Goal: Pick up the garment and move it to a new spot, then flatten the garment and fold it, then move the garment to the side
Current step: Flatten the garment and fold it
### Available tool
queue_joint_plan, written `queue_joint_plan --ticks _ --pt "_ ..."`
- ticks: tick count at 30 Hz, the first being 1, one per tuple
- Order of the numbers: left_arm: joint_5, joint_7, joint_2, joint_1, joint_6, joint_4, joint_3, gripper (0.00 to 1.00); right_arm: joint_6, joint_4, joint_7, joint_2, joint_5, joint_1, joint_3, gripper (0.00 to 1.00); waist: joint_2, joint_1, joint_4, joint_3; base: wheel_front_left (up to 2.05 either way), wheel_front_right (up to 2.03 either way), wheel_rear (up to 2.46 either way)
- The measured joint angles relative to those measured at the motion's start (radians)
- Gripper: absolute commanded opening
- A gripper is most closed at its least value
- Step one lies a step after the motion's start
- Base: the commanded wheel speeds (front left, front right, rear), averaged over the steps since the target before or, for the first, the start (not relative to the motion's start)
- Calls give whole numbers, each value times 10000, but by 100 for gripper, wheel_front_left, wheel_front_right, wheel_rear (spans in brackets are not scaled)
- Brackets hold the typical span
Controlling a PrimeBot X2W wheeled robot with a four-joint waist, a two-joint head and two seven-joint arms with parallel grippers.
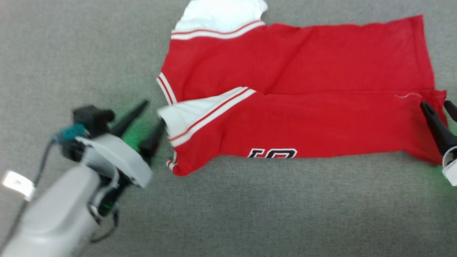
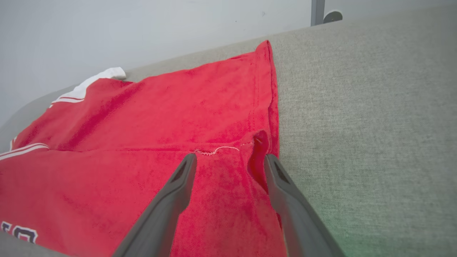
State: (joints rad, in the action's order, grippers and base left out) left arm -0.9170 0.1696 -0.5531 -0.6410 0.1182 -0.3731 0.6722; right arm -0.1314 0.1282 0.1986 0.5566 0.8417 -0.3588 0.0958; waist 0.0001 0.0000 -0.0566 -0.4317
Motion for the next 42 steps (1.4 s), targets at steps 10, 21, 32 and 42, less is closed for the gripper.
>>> queue_joint_plan --ticks 10,21,32,42 --pt "59 -3219 -1636 -699 -1386 2435 127 100 0 65 -451 -36 -73 89 33 100 0 0 60 922 0 0 0" --pt "-1526 -8730 -2667 -715 -2842 5041 1189 100 0 -151 -489 -142 -157 69 42 100 0 0 231 661 0 0 0" --pt "-2349 -9263 -1971 -1036 -2573 3705 1162 100 0 -222 -522 -157 -155 -338 88 100 0 0 538 -52 0 0 0" --pt "-2619 -8631 -1593 -1173 -1680 2903 970 0 0 -466 378 633 -476 -363 391 100 0 0 686 -417 0 0 0"
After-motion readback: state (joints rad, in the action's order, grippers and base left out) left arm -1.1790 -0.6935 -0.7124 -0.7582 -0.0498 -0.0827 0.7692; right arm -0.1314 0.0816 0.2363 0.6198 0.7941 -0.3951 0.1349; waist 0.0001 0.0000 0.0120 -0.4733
